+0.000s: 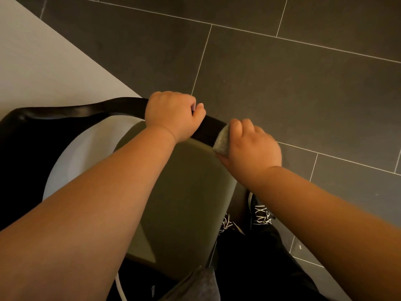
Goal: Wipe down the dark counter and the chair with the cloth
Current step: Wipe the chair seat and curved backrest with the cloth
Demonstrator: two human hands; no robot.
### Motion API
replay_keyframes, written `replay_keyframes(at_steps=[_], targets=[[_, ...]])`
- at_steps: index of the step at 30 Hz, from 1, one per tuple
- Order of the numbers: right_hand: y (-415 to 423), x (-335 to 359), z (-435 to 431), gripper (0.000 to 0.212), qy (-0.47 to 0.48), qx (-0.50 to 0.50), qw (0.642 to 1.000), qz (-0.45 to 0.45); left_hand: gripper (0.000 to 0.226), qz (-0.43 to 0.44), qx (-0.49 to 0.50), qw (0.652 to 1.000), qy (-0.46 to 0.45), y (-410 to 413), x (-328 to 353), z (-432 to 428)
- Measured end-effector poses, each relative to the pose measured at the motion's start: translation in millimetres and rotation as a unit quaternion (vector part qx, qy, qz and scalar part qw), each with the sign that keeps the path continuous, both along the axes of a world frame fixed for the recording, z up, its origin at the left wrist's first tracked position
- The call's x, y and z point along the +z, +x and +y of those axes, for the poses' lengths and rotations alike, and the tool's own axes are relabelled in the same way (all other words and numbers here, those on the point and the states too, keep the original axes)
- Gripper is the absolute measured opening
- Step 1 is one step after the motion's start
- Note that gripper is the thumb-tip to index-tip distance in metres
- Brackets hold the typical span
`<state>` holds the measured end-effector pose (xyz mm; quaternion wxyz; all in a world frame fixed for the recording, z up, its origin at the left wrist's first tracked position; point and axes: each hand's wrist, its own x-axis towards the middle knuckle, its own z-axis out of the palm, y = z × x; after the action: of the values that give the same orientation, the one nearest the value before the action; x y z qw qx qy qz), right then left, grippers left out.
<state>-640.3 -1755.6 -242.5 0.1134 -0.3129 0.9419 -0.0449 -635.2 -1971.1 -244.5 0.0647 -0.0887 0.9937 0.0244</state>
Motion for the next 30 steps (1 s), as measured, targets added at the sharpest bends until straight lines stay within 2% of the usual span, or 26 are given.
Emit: replay_keyframes(at_steps=[2,7,10,14,17,20,24,27,30], targets=[[-1.7,3.3,-17.2,0.06,-0.007,0.022,1.0,-0.001,0.048,0.002,0.0,1.0,-0.003,0.7,-0.3,-0.2],[-17.2,10.7,3.6,0.082,-0.063,0.016,0.993,-0.101,0.047,0.006,-0.003,1.0,0.012,1.5,-0.9,-1.3],[-22.0,15.2,19.4,0.076,-0.089,-0.032,0.979,-0.181,0.048,0.008,0.004,1.0,0.023,1.9,-1.5,-1.8],[-43.0,10.3,-14.4,0.071,-0.055,-0.049,0.968,-0.24,0.046,-0.001,0.006,1.0,0.015,1.5,-2.2,-2.8],[-49.5,6.4,-33.3,0.073,-0.045,-0.013,0.98,-0.193,0.042,-0.011,0.003,1.0,0.02,-0.3,-1.2,-3.9],[-38.0,9.0,-12.6,0.065,-0.055,-0.004,0.986,-0.158,0.041,-0.01,0.003,0.999,0.03,2.0,-1.1,-3.3],[-25.5,11.1,22.4,0.046,-0.143,-0.104,0.956,-0.235,0.039,-0.016,0.007,0.999,0.035,1.1,-0.3,-3.4],[-34.2,7.1,-0.8,0.045,-0.067,-0.101,0.966,-0.228,0.038,-0.027,0.007,0.999,0.031,-0.4,0.6,-3.3],[-41.7,7.5,-34.5,0.052,0.019,-0.042,0.987,-0.151,0.035,-0.025,0.012,0.999,0.03,-1.4,2.0,-2.2]])
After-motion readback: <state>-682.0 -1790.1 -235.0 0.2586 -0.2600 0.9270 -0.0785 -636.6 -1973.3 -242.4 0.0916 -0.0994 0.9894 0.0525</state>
